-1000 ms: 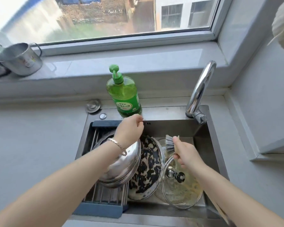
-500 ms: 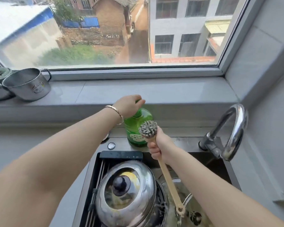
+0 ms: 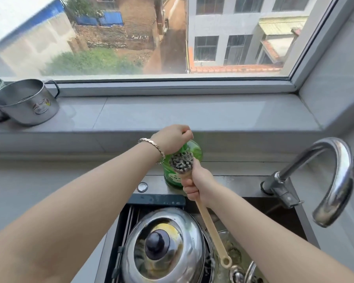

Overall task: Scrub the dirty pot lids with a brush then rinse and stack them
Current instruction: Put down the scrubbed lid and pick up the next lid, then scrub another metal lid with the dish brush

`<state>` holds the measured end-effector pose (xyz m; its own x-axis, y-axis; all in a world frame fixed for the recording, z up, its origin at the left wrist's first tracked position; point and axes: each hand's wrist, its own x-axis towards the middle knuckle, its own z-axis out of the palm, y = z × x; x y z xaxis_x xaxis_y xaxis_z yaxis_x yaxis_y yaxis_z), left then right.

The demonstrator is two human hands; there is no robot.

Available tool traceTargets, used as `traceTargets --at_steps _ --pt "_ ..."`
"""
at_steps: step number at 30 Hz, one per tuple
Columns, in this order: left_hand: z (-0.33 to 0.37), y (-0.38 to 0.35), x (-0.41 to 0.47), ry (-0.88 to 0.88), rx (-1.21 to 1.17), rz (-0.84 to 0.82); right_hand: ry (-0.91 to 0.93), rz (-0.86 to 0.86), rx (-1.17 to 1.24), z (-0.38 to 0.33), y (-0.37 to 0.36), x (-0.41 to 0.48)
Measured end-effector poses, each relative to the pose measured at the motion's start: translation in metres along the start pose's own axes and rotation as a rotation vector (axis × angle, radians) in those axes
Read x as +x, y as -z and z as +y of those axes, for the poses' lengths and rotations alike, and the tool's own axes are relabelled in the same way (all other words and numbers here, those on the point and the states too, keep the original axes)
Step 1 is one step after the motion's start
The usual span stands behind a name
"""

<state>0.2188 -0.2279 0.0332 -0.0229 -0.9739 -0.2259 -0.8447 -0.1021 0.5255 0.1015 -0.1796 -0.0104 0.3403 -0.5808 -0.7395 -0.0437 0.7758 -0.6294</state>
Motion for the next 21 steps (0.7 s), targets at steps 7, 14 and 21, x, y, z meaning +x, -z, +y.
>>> traceTargets --at_steps 7,14,21 --pt "0.007 0.005 0.000 -0.005 0.007 0.008 -0.004 -0.030 0.025 -0.002 -0.002 -0.003" --pt "0.007 0.001 -0.007 0.022 -0.006 0.024 0.025 -0.004 -0.110 0.011 0.001 -0.023" --pt "-0.025 -0.062 -0.085 0.250 -0.516 0.374 0.023 0.097 -0.623 0.081 0.023 -0.049"
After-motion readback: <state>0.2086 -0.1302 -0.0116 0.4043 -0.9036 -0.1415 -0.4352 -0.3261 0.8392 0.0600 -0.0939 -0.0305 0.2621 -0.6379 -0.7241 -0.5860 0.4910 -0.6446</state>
